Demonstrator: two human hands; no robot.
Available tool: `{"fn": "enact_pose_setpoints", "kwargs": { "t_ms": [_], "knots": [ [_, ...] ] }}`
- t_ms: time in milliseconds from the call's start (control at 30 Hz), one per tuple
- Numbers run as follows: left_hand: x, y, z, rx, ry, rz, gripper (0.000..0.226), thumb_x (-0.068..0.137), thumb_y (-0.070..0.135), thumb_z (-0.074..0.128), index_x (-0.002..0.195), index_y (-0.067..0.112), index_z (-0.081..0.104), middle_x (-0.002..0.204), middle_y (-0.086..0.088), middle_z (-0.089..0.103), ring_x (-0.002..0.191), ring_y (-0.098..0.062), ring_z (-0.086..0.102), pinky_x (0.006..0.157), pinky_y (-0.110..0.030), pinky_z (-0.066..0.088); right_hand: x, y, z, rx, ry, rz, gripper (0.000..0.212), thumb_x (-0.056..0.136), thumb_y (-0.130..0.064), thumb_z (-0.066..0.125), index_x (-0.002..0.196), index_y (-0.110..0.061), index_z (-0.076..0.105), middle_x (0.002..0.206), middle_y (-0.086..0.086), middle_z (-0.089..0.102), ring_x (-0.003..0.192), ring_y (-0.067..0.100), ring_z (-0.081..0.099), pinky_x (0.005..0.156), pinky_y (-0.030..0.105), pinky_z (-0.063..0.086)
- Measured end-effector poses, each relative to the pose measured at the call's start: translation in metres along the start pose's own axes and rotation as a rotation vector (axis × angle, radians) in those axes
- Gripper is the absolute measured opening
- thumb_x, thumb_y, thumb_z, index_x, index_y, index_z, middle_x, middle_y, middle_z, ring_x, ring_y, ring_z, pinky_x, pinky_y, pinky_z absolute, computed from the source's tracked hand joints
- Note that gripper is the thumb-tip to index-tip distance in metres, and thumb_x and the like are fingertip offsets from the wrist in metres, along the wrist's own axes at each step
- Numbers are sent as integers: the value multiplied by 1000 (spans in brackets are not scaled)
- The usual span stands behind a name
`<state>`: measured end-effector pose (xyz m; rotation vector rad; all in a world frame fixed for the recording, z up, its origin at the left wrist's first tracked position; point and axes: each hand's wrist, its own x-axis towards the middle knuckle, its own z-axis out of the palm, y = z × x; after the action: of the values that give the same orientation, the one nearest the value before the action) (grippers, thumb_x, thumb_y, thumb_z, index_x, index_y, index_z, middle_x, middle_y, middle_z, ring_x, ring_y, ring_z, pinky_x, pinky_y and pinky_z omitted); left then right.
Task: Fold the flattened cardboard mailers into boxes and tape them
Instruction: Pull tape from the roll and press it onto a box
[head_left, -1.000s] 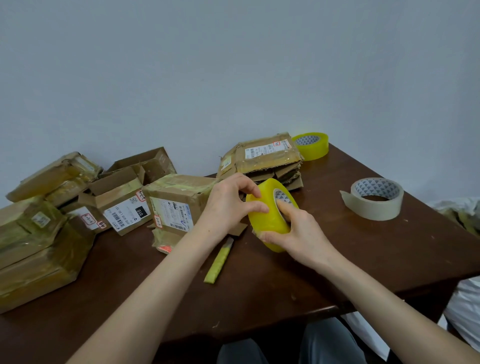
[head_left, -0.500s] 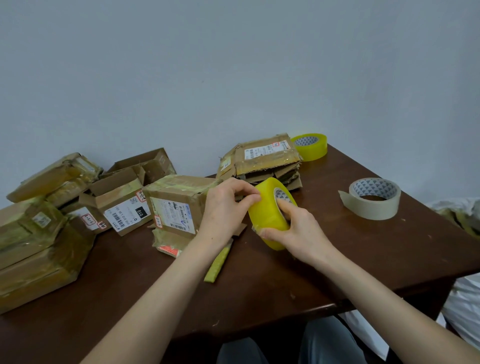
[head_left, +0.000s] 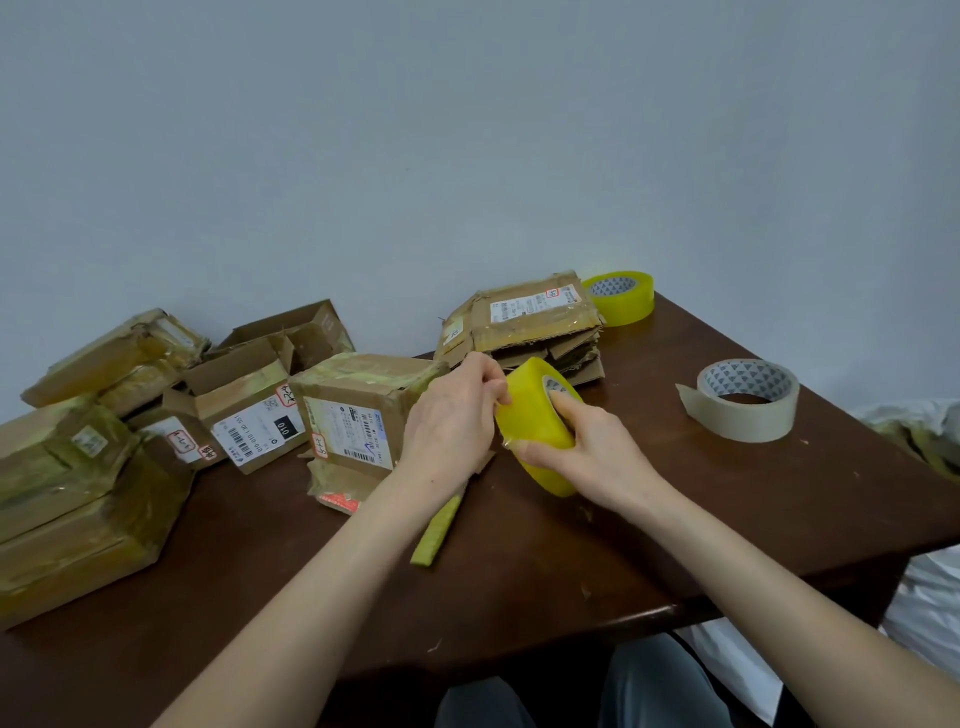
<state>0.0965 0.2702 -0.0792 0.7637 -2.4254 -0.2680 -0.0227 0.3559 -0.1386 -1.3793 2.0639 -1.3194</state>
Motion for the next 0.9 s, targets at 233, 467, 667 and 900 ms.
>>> {"fn": "enact_pose_setpoints", "kwargs": {
  "t_ms": [233, 467, 667, 900],
  "knots": [
    [6, -9, 3, -441, -60, -206, 26, 81, 18, 74, 105, 18, 63, 77, 0, 66, 61, -14, 63, 63, -29, 56, 3, 3, -2, 7, -9, 20, 82, 70, -65, 66, 142, -31, 43, 132, -2, 58, 118, 21, 55, 94, 45, 48],
    [10, 1, -2, -390, 90, -159, 20, 86, 16, 68, 70, 28, 64, 73, 2, 66, 67, -15, 63, 60, -25, 55, 3, -2, -13, 15, 48, 60, 83, 58, -71, 60, 129, -30, 56, 114, -4, 65, 105, 18, 60, 88, 44, 50],
    [8, 16, -11, -341, 160, -44, 22, 86, 18, 67, 72, 34, 62, 69, 14, 64, 72, -16, 66, 74, -42, 55, -1, -5, -21, 169, 90, 96, 23, 83, -40, 70, 98, -23, 67, 85, -7, 64, 85, 17, 62, 74, 33, 46],
    [13, 29, -15, -408, 126, -47, 41, 84, 13, 68, 123, 27, 61, 63, 9, 59, 67, -17, 66, 80, -41, 55, -6, -7, -22, 220, 144, 109, 30, 84, -42, 70, 100, -17, 70, 89, -1, 69, 87, 17, 64, 75, 32, 47]
  ]
}}
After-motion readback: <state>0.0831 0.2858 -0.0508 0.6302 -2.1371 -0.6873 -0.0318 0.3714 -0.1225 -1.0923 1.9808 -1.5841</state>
